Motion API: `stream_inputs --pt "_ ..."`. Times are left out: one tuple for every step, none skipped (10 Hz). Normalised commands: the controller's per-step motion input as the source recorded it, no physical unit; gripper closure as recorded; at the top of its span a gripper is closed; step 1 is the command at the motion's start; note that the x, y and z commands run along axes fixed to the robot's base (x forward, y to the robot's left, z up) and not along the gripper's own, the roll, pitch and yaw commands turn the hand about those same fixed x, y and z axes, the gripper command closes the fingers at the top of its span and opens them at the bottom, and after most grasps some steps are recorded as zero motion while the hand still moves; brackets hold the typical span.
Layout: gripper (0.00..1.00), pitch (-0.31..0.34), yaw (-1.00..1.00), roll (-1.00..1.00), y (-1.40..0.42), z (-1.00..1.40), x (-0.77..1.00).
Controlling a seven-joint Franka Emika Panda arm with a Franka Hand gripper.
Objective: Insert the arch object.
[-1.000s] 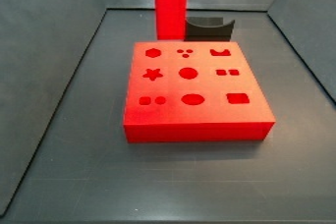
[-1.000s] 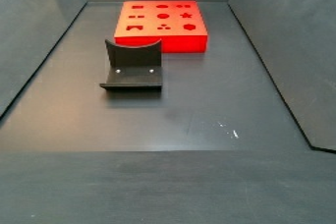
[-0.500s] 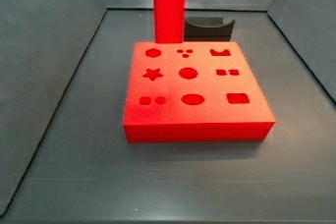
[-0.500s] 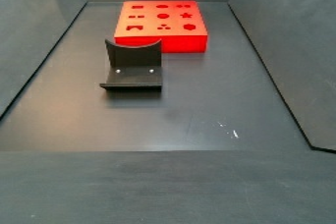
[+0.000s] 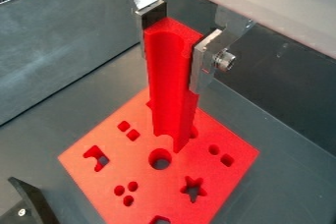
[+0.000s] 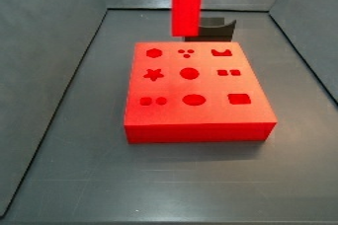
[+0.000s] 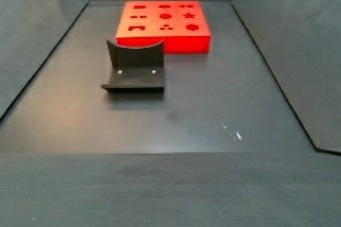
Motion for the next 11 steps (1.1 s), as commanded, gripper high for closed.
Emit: stream_inputs --pt "1.00 0.199 0.19 0.06 0.02 0.00 0.97" --pt "1.00 0.234 0.17 0.17 0.00 0.00 0.93" --pt "1.00 0.251 0.16 0.21 0.00 -0.03 0.91" --pt "1.00 0.263 0.12 0.18 0.08 -0.04 0.93" --pt "1.00 0.251 0.00 0.07 0.40 -0.04 0.90" --pt "1.00 0.221 -0.06 0.02 0.44 -0.07 0.87" --pt "1.00 0.149 -0.25 0.00 0.40 -0.05 0.85" --pt "1.00 0.087 -0.31 0.00 0.37 0.00 0.88" --pt "1.00 0.076 -0.31 0.00 0.36 0.00 0.89" --pt "1.00 0.073 -0.31 0.00 0.36 0.00 0.89" --pt "1.00 0.051 -0.31 -0.02 0.35 0.00 0.91"
